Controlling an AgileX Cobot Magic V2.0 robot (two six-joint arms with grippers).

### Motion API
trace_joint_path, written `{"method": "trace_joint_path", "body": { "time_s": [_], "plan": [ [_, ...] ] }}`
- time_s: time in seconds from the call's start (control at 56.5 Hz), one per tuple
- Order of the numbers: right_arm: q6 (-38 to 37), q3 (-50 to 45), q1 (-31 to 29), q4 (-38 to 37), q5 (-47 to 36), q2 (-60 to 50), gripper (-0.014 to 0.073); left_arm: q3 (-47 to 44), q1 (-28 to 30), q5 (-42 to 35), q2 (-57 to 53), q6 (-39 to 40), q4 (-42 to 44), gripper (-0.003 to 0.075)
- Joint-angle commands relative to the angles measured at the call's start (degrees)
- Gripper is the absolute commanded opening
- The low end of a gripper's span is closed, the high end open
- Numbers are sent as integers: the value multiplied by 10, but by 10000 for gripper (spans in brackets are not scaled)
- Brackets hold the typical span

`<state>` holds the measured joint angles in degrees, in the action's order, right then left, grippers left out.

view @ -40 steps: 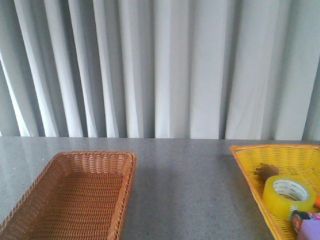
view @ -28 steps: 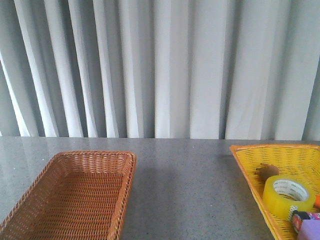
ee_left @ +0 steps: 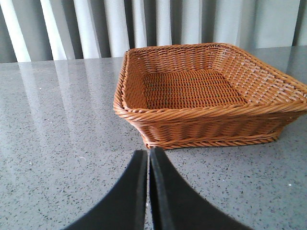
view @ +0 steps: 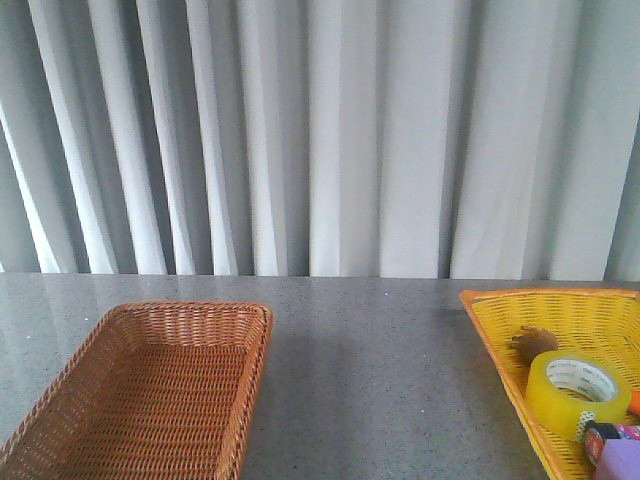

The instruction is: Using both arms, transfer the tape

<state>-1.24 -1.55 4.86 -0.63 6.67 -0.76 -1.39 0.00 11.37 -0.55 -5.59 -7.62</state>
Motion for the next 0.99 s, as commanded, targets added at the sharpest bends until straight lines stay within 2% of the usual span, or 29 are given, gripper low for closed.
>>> {"method": "trace_joint_path", "body": {
  "time_s": [0.0,0.585,0.62,0.726,0.779,0.833,0.886,0.974],
  "plan": [
    [1,-2,1,-6,-44,-5,-7,4,0,-38,-10,4,-2,-6],
    [1,-1,1,-6,-51,-5,-7,4,0,-40,-10,4,-2,-6],
    [-2,-1,1,-1,-67,-5,-7,5,0,-45,-10,3,0,-6],
    [-33,3,1,44,-197,-5,-7,9,0,-92,-10,17,-29,-6],
    [-26,16,1,34,-267,-5,-7,15,0,-129,-10,34,-61,-6],
    [-22,40,1,6,-302,-3,-7,30,0,-158,-10,35,-80,-6],
    [-25,80,1,-31,-297,4,-7,59,0,-168,-9,33,-76,-6],
    [-46,173,1,-64,-212,34,-7,124,0,-168,11,13,-56,-6]
  ]
}}
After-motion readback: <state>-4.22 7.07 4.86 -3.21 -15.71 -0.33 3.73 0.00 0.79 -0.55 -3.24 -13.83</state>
